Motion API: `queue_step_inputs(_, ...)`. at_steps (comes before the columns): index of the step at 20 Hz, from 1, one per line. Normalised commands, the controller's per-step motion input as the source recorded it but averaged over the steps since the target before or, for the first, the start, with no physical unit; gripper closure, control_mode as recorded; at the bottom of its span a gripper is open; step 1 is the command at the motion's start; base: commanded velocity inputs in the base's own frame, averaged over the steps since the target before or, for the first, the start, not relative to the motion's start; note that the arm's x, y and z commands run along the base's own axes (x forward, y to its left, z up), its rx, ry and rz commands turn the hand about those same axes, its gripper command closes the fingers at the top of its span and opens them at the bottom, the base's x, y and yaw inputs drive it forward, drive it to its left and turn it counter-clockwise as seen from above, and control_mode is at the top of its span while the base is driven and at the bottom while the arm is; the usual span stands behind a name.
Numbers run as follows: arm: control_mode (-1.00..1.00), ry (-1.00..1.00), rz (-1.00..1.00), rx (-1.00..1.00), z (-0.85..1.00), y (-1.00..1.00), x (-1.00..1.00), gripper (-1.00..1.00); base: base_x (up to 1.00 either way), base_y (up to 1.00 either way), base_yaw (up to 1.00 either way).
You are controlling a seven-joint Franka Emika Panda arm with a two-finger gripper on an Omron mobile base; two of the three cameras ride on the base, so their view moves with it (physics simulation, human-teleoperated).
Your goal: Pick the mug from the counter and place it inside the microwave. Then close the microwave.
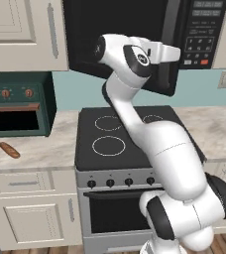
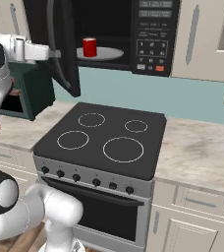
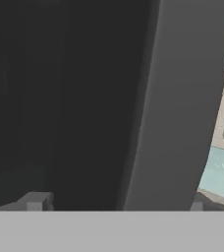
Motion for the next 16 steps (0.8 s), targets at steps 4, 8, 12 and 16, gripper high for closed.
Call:
queue_step_inputs(4,-1.00,0.00,0.14,0.03,0.00,-0.17,0.66,-1.00,0.00,0.00,0.00)
queue_step_inputs(8,-1.00,0.00,0.20,0.04,0.00,-0.14,0.59,-1.00,0.00,0.00,0.00)
queue_step_inputs(12,-1.00,0.00,0.22,0.03,0.00,-0.19,0.63,-1.00,0.00,0.00,0.00)
queue_step_inputs(16,-1.00,0.00,0.23,0.02,0.00,-0.20,0.58,-1.00,0.00,0.00,0.00)
